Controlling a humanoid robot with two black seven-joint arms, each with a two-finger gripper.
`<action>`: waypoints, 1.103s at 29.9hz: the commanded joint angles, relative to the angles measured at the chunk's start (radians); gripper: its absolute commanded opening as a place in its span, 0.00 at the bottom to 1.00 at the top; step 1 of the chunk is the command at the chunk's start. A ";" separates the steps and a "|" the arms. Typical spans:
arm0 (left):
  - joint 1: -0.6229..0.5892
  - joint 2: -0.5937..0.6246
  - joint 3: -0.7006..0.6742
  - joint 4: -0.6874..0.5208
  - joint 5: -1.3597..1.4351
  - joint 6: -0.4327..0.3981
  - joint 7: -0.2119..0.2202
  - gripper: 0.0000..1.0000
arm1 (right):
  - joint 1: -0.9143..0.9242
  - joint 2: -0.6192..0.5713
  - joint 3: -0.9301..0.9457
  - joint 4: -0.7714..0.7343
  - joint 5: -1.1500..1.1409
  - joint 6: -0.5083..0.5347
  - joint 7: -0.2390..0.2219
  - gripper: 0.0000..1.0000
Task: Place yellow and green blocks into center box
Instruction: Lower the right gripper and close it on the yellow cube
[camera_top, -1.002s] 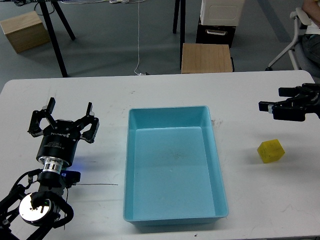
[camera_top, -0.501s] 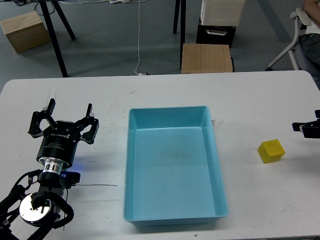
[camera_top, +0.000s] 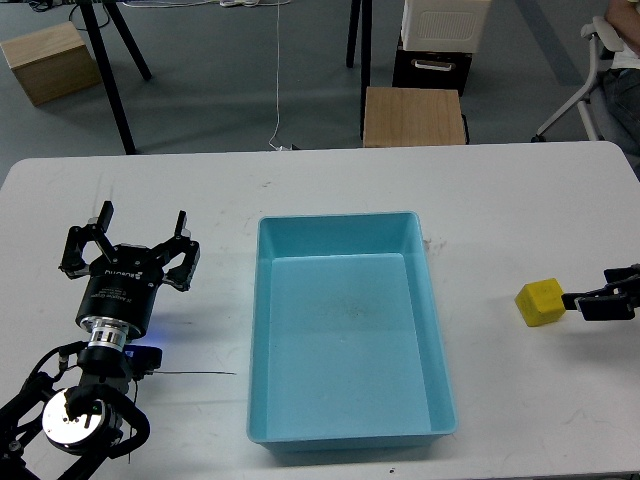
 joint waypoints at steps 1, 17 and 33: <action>0.000 0.000 -0.002 0.000 0.000 0.000 0.000 1.00 | 0.008 0.033 -0.008 -0.004 0.001 0.000 0.000 0.99; 0.001 0.000 -0.007 0.009 0.000 0.000 0.000 1.00 | 0.026 0.142 -0.014 -0.101 -0.001 0.000 0.000 0.98; 0.004 -0.002 -0.007 0.021 0.000 -0.001 0.000 1.00 | 0.075 0.162 -0.108 -0.118 -0.002 0.000 0.000 0.72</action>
